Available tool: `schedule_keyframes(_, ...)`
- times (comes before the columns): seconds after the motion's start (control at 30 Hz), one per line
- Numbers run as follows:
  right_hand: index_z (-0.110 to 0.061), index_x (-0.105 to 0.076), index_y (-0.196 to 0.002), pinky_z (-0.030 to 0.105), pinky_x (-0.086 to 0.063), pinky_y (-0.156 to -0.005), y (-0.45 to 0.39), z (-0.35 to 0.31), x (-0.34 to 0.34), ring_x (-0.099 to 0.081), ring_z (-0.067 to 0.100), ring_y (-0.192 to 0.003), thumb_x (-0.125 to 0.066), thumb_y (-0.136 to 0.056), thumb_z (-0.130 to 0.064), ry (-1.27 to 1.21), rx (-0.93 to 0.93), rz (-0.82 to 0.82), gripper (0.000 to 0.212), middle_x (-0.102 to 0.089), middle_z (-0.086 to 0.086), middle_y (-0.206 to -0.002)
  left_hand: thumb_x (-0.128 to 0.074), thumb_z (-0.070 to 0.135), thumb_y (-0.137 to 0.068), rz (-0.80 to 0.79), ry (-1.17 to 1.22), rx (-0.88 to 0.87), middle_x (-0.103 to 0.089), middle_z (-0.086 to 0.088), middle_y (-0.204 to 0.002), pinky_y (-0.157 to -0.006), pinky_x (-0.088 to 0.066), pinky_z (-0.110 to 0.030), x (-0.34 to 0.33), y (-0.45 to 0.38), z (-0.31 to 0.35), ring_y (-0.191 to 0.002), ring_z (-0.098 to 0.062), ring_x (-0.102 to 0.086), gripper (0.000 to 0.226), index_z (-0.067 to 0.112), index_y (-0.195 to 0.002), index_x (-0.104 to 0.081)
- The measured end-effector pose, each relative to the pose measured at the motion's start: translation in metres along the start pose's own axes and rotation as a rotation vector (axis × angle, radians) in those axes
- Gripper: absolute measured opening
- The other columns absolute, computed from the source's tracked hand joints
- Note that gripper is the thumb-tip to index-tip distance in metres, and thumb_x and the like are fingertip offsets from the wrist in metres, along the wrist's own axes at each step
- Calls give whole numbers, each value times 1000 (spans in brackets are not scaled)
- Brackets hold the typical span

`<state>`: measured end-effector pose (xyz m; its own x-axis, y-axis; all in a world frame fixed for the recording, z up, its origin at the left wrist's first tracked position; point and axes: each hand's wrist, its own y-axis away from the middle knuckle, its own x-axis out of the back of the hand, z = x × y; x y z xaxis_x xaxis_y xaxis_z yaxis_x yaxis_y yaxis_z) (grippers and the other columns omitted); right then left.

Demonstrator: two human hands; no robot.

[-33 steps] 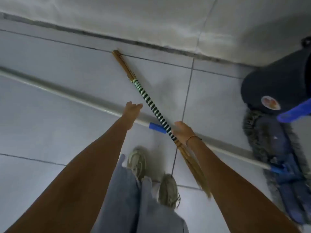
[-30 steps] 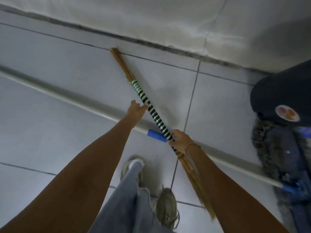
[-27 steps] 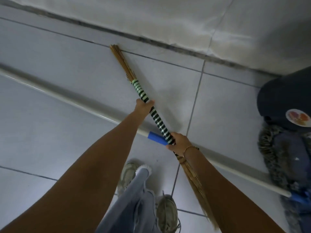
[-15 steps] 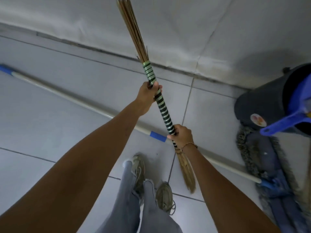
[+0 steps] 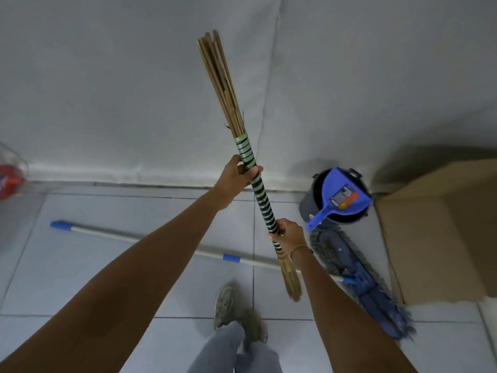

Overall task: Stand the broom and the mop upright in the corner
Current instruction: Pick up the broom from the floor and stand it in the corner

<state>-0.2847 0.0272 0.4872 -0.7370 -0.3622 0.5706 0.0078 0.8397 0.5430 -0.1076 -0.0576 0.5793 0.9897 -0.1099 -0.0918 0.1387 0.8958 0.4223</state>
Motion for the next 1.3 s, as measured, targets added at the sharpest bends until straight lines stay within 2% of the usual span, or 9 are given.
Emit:
schedule_keyframes(0.1, -3, -65, -94, 33, -49, -75, 30, -18, 32, -64, 30, -95, -72, -73, -14, 5, 6, 25, 25, -71, 15, -96, -51, 2, -93, -93, -62, -55, -59, -26, -123, -99, -48, -40, -28, 22, 45, -112, -25, -59, 22, 5, -111, -39)
schedule_keyframes(0.23, -1, -65, -96, 43, -52, -88, 66, -21, 69, -63, 29, -96, -73, -72, -11, -99, -38, 134, 27, -70, 16, -97, -51, 1, -93, -229, -184, -115, -59, -27, -125, -97, -49, -36, -71, 42, 88, -117, -30, -58, 22, 5, -110, -39)
schedule_keyframes(0.43, -4, -67, -86, 20, -36, -68, 113, 18, 109, -61, 19, -83, -75, -72, -19, -113, -140, 258, 22, -72, 14, -89, -52, 1, -91, -456, -381, -211, -59, -16, -112, -104, -45, -46, -152, 55, 102, -110, -28, -58, 22, 7, -108, -40)
schedule_keyframes(0.6, -8, -67, -91, 17, -35, -58, 167, 81, 152, -64, 25, -90, -74, -74, -26, -97, -231, 364, 26, -73, 14, -96, -55, -1, -90, -596, -365, -234, -60, -24, -114, -99, -49, -42, -245, 84, 93, -102, -23, -58, 27, 5, -113, -45)
schedule_keyframes(0.73, -9, -66, -93, 28, -43, -72, 207, 144, 185, -64, 28, -95, -72, -75, -25, -110, -250, 417, 24, -73, 13, -99, -55, -3, -89, -673, -384, -239, -60, -20, -114, -90, -53, -30, -327, 111, 77, -100, -22, -59, 36, -6, -122, -43)
schedule_keyframes(0.87, -6, -66, -98, 44, -52, -87, 252, 226, 224, -64, 31, -96, -72, -74, -19, -168, -228, 461, 28, -72, 17, -100, -58, -2, -88, -721, -396, -251, -61, -14, -111, -99, -48, -40, -426, 143, 48, -104, -25, -58, 35, -3, -120, -45)
schedule_keyframes(1.07, -8, -67, -94, 24, -37, -71, 316, 352, 312, -53, 14, -82, -74, -73, -17, -140, -235, 466, 24, -63, 2, -83, -54, -2, -90, -767, -378, -315, -60, -11, -106, -89, -52, -29, -567, 181, 14, -94, -14, -61, 27, 6, -113, -42)
schedule_keyframes(1.17, -7, -67, -92, 26, -41, -71, 336, 391, 346, -56, 17, -82, -75, -72, -15, -141, -241, 500, 23, -70, 11, -88, -54, -2, -89, -762, -384, -322, -61, -15, -110, -100, -47, -38, -619, 202, 11, -103, -22, -58, 29, 2, -117, -45)
schedule_keyframes(1.3, -4, -66, -94, 37, -53, -85, 349, 429, 387, -65, 26, -91, -75, -72, -11, -185, -244, 536, 24, -73, 15, -97, -52, -1, -91, -791, -410, -357, -58, -28, -125, -98, -47, -34, -681, 215, 16, -107, -21, -56, 36, -9, -125, -42)
